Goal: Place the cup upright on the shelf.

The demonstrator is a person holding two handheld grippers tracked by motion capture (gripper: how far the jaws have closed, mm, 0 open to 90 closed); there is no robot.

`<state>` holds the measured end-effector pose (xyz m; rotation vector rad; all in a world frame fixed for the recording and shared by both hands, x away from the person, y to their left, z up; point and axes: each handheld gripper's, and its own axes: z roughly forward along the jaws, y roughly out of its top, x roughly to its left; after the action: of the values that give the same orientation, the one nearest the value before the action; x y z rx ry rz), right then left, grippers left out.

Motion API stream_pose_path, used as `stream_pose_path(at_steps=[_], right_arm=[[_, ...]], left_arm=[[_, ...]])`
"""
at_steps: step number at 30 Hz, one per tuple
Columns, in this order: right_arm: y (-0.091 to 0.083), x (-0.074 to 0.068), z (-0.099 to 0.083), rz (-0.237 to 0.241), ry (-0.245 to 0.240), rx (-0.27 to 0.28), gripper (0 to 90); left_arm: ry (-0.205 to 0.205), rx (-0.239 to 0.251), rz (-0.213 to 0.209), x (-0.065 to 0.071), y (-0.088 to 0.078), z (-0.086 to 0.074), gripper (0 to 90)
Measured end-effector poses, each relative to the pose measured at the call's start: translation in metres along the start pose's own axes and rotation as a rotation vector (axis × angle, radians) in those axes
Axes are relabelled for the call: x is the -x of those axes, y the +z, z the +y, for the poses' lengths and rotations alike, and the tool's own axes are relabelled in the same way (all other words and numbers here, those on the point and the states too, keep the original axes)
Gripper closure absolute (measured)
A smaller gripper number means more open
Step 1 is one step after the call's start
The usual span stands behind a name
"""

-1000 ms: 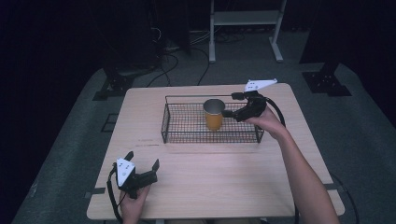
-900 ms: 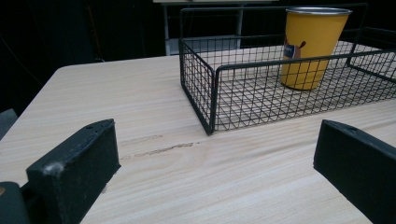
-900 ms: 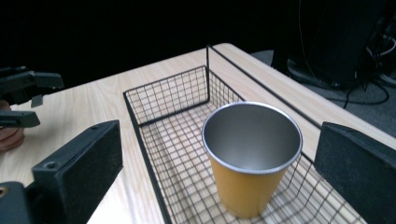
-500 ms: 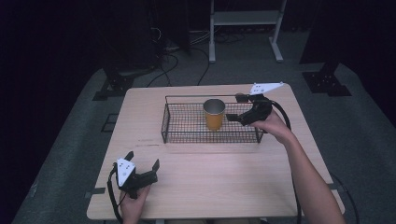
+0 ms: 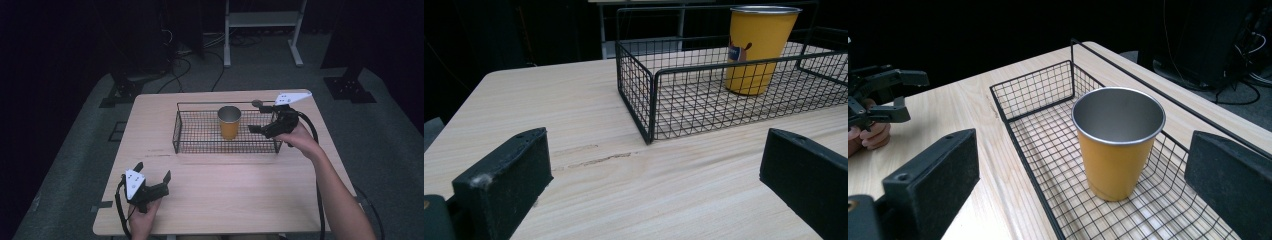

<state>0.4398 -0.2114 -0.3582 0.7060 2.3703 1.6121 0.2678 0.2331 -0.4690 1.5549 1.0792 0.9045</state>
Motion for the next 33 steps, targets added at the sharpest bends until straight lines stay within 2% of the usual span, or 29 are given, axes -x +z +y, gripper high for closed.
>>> stream_pose_path(at_steps=[5, 15, 16, 18, 33], right_arm=[[-0.003, -0.001, -0.002, 0.0, 0.006, -0.02, 0.6], [-0.007, -0.005, -0.012, 0.001, 0.011, -0.019, 0.7], [-0.007, -0.006, -0.013, 0.002, 0.012, -0.039, 0.6], [-0.008, -0.006, -0.014, 0.001, 0.011, -0.042, 0.7], [-0.022, -0.013, -0.031, -0.009, 0.022, -0.036, 0.7]], left_arm=[[-0.003, 0.002, -0.002, 0.0, 0.0, 0.0, 0.0], [-0.002, 0.002, -0.002, 0.0, 0.0, 0.0, 0.0], [-0.003, 0.001, -0.002, 0.0, 0.0, 0.0, 0.0], [-0.003, 0.001, -0.002, 0.0, 0.0, 0.0, 0.0], [0.0, 0.002, -0.002, 0.0, 0.0, 0.0, 0.0]])
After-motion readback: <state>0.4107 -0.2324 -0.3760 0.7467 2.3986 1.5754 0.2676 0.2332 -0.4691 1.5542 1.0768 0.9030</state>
